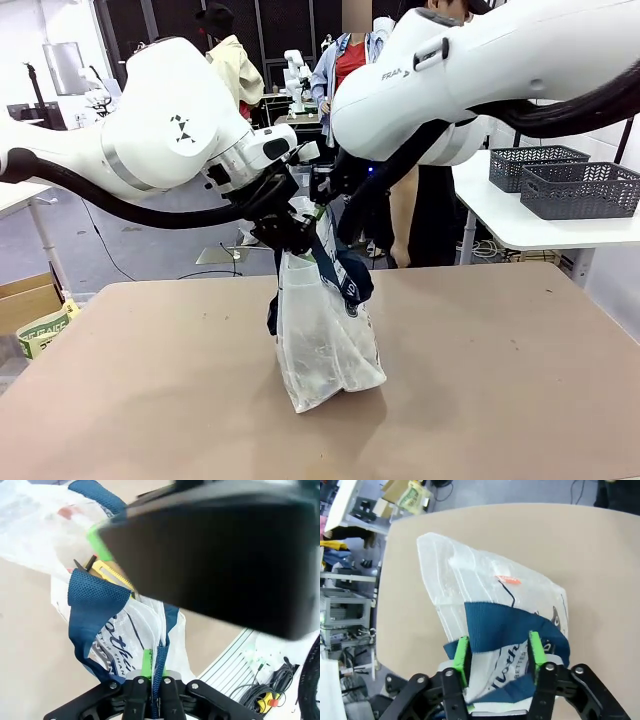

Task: Transfer purchased items from the store into the shopping bag.
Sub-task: Move the Reusable shopping bag to the right side of the table.

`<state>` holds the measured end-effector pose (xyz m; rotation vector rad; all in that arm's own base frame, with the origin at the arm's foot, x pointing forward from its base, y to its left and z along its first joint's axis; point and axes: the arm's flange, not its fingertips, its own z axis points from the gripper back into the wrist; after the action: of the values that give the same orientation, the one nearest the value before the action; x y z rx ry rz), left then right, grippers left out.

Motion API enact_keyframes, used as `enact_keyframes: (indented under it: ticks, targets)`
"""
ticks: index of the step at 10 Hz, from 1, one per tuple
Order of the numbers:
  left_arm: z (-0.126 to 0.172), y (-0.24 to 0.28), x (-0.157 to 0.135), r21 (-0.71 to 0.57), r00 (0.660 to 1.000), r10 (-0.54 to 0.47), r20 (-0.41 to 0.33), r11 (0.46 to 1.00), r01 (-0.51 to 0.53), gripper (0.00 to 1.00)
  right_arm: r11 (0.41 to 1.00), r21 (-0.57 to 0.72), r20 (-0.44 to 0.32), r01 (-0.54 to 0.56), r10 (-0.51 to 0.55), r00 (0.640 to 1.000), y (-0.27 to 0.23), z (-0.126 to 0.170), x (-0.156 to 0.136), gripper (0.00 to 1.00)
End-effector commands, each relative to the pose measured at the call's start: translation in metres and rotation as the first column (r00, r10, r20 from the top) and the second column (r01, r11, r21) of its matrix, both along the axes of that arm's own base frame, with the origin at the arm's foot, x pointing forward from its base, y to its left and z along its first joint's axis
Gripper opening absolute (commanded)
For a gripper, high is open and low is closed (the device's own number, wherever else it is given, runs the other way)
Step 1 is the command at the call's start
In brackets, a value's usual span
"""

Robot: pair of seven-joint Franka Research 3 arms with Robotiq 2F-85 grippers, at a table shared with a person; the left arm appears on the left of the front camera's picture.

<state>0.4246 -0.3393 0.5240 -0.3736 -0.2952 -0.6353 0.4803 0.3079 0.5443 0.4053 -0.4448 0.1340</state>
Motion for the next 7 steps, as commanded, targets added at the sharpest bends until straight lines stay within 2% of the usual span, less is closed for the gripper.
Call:
enact_keyframes:
  ticks: [1, 2, 4, 5, 6, 7]
  targets:
    - [0.003, 0.011, -0.004, -0.006, 1.0, -0.002, 0.029, 1.0, 0.002, 0.0, 0.999, 0.044, 0.04, -0.011, 0.009, 0.999, -0.03, 0.0, -0.02, 1.0]
    - [0.003, 0.012, -0.005, 0.004, 1.0, -0.002, 0.029, 1.0, 0.002, 0.0, 0.998, 0.063, 0.071, -0.007, 0.002, 0.997, -0.04, 0.007, -0.03, 1.0]
    - [0.005, 0.013, -0.006, 0.008, 1.0, -0.001, 0.03, 1.0, 0.001, 0.0, 0.993, 0.078, 0.078, -0.091, 0.085, 0.993, -0.069, 0.018, -0.054, 1.0]
    - [0.005, 0.014, -0.005, 0.009, 1.0, 0.001, 0.029, 1.0, -0.001, 0.0, 0.98, 0.073, 0.098, -0.186, 0.178, 0.979, -0.083, 0.02, -0.062, 1.0]
    - [0.004, 0.014, -0.003, 0.009, 1.0, 0.002, 0.027, 1.0, -0.002, 0.0, 0.953, 0.053, 0.12, -0.3, 0.292, 0.949, -0.097, 0.021, -0.07, 1.0]
    - [0.004, 0.014, -0.003, 0.01, 1.0, 0.005, 0.026, 1.0, -0.005, 0.0, 0.929, -0.002, 0.137, -0.369, 0.366, 0.92, -0.106, 0.02, -0.079, 1.0]
